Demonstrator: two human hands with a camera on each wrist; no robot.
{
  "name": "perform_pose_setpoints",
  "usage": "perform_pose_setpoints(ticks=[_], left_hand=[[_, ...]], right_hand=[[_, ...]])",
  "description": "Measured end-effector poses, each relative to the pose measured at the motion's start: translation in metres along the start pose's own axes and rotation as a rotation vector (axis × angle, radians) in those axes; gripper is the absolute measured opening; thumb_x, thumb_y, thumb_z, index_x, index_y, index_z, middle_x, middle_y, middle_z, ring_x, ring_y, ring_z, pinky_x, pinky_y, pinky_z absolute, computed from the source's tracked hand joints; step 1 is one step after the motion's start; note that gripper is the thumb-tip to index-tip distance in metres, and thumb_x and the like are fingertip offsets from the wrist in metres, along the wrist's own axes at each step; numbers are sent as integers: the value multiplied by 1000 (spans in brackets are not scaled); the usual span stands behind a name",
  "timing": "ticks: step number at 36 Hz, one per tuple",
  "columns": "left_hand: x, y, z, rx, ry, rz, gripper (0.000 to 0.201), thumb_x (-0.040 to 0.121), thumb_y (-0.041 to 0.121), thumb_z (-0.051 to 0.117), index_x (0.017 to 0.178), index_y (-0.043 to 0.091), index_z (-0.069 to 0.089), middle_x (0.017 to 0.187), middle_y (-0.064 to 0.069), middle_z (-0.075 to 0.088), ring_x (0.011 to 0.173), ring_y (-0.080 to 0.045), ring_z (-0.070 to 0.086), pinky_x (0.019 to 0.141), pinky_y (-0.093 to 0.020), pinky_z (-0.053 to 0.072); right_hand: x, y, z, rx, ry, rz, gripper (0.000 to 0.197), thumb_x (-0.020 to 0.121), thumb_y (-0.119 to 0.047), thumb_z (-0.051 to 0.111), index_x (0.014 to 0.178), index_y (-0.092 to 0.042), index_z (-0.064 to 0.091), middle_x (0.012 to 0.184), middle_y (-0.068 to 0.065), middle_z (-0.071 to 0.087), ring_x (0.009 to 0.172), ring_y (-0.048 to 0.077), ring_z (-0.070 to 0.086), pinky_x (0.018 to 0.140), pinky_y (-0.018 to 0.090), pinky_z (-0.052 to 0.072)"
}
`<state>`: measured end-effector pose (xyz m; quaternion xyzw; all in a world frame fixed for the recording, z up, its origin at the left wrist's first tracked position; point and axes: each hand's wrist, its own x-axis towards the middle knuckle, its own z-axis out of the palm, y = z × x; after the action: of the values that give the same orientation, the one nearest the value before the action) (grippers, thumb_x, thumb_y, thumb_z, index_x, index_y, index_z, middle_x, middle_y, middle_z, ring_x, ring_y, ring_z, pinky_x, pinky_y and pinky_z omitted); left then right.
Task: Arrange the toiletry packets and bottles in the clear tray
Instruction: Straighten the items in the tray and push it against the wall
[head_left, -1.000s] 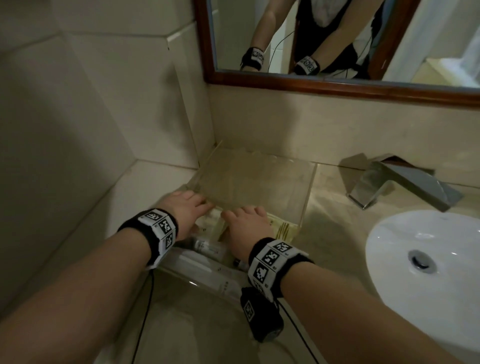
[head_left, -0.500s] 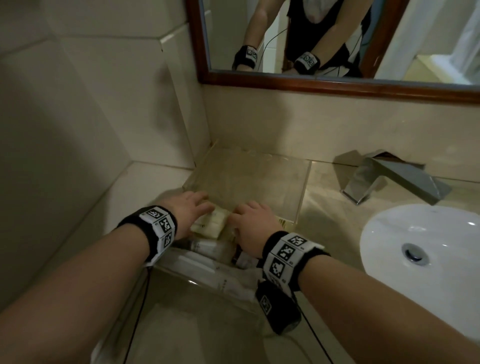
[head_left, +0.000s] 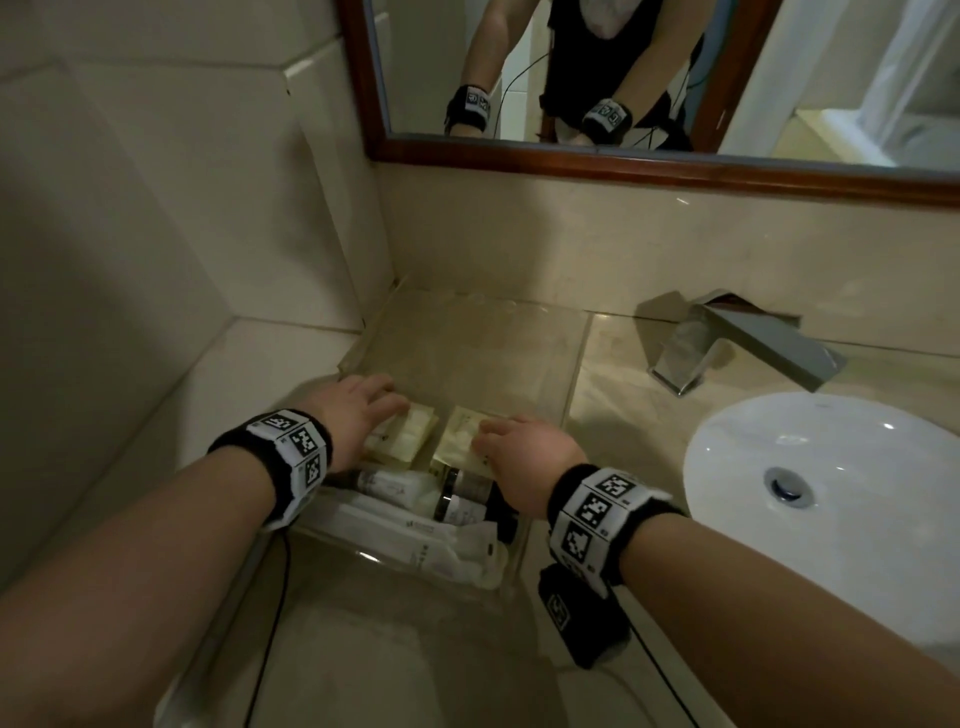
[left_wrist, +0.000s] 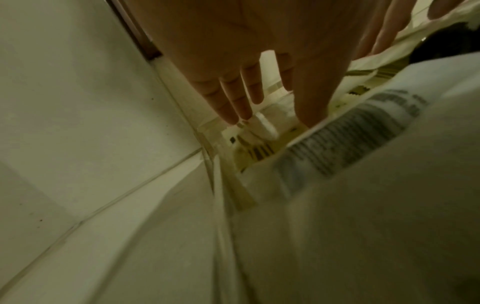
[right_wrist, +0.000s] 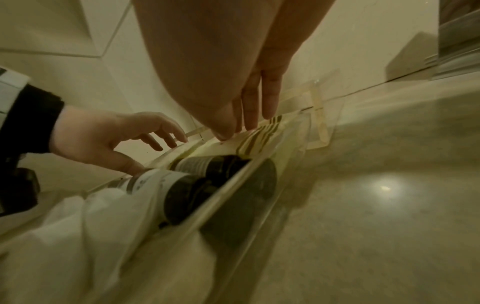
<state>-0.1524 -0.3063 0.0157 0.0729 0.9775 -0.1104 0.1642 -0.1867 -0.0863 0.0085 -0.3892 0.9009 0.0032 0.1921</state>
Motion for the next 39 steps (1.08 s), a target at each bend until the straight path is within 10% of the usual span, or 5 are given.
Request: perform_pose_setpoints(ticks=[16,21,26,33,39], left_hand=[[-2,44,-24,-184,63,79,28,88,44,52,110,25,56,120,5,54,110,-14,51,96,-31,45],[-25,42,-17,-160,98,16,46,83,59,52,115,26,52,122,8,50,112,-12,48,83,-20,31],[-55,17,13,-175,-32,-73,104,53,82,48,142,33,26,153,1,21,139,-20,26,115,-35,24],[-73,-5,49,-302,-131,-227,132,57,51,81,148,31,-13,157,-9,-16,146,-30,12,118,-32,20],[-69,-6,58,-425,-59,-347,126,60,41,82,149,28,-6,156,-17,5,144,-31,20,118,-32,24]], right_hand=[[-18,18,15,25,213,53,29,90,-21,48,119,-21,55,119,2,55,114,25,44,97,32,30],[-30,11,16,90,260,40,23,95,-28,46,111,-18,58,113,3,56,107,25,50,87,30,37],[-50,-11,15,134,128,-103,36,96,-42,45,126,-23,49,121,0,48,101,24,57,73,29,43],[-60,-27,19,28,-17,-152,30,98,-35,43,123,-22,53,138,-3,42,109,25,57,83,36,52],[-69,-26,23,139,66,-16,34,94,-47,46,117,-21,48,110,-3,58,84,18,55,67,30,48]])
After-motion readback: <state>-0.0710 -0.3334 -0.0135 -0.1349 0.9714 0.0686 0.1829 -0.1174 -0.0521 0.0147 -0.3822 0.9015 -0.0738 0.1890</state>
